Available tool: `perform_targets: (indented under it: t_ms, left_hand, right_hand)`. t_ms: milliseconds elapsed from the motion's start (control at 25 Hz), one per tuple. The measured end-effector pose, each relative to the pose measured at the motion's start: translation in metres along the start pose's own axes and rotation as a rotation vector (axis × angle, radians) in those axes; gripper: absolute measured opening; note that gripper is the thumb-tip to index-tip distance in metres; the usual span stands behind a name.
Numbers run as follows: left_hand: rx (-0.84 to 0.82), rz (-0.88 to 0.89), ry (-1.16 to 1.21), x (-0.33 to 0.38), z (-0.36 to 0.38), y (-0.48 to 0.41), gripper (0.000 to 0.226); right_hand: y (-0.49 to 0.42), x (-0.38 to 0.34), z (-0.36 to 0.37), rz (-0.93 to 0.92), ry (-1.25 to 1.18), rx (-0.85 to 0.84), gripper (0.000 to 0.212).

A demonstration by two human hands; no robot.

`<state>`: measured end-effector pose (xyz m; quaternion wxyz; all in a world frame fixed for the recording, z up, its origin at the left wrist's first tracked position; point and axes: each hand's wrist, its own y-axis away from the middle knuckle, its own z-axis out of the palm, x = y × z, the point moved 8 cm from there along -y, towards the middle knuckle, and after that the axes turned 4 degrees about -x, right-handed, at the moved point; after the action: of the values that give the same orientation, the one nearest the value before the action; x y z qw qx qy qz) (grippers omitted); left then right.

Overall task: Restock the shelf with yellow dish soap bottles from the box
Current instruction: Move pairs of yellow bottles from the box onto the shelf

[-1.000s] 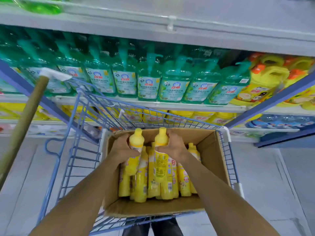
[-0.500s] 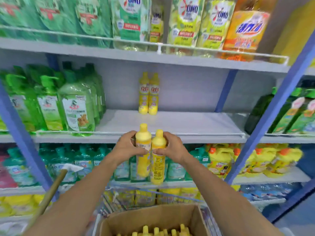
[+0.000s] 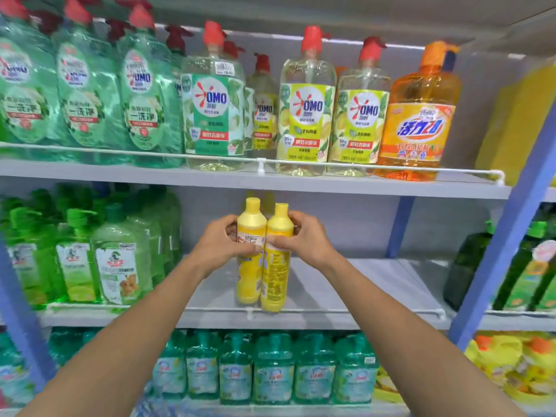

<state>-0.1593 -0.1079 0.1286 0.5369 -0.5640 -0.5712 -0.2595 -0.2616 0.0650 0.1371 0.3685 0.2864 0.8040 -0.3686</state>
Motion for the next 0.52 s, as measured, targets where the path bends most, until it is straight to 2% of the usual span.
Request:
perform_targets:
  t_ms: [240, 400, 520]
  left_hand:
    - [0.056, -0.034, 0.022, -0.034, 0.002, -0.013, 0.051]
    - [0.096, -0.028, 0.049, -0.061, 0.006, -0.011, 0.049]
    - [0.044, -0.031, 0.025, -0.074, 0.006, -0.015, 0.054]
  right_hand:
    - [-0.017, 0.030, 0.020, 0.018, 0.004, 0.006, 0.059]
    - [-0.010, 0.051, 0.034, 0.050, -0.043, 0.018, 0.075]
    - [0.001, 0.056, 0.036, 0.085, -0.101, 0.102, 0.076]
